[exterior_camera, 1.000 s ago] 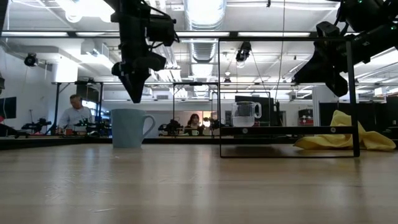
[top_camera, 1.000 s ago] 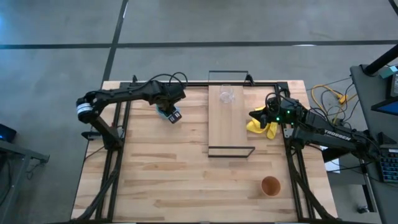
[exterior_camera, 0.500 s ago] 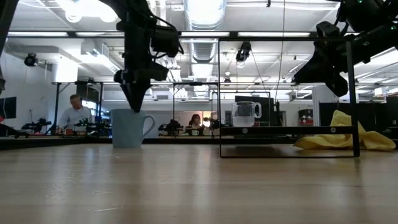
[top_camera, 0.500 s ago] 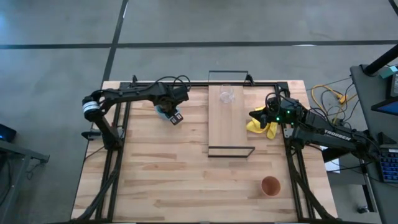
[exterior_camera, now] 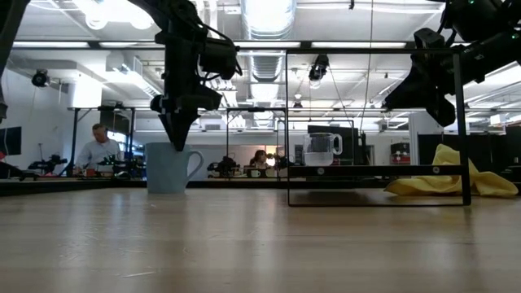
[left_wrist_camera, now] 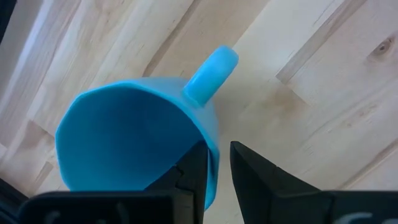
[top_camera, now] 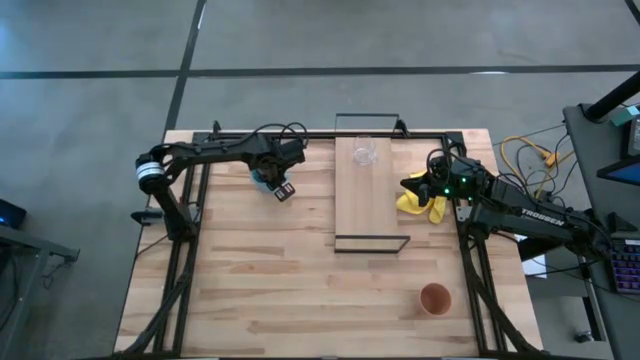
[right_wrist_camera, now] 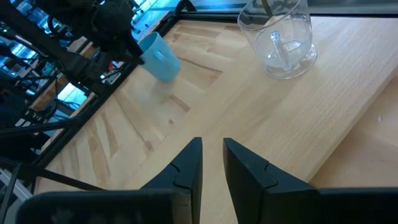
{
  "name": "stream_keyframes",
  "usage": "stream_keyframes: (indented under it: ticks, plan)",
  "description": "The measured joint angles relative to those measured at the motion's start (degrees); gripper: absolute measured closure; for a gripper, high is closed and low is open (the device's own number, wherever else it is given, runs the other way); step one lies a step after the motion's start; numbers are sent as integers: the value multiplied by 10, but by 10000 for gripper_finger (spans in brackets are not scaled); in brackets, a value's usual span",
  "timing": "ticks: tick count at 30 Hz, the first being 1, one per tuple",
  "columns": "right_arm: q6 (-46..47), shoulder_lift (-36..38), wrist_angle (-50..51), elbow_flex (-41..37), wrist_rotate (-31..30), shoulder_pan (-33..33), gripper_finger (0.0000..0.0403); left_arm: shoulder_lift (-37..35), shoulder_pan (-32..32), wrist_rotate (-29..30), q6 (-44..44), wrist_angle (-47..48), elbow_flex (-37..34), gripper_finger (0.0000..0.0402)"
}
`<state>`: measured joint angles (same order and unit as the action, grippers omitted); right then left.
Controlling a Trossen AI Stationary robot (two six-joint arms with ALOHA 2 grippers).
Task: Stack small to large cups/mugs on shelf
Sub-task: Put the blue mug on the shelf
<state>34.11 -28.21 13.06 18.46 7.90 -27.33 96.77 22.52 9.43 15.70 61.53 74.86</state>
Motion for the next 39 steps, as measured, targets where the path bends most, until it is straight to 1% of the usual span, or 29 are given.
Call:
stream_keyframes:
  ticks: [6, 20, 27, 30, 36, 39]
  plan:
    - [4, 0, 0, 0, 0, 0, 344, 0, 0, -1, -1, 0, 0, 394]
    - [4, 0, 0, 0, 0, 0, 344, -2, -10, -7, 1, -5, 9, 400]
    - [4, 0, 0, 0, 0, 0, 344, -4, -37, -4, 0, -9, 61, 400]
    - [4, 0, 0, 0, 0, 0, 344, -4, -51, -3, -5, -24, 89, 401]
    - [4, 0, 0, 0, -4, 0, 344, -4, -87, -3, -89, -89, 141, 401]
    - [4, 0, 0, 0, -4, 0, 344, -4, -97, -3, -116, -111, 165, 401]
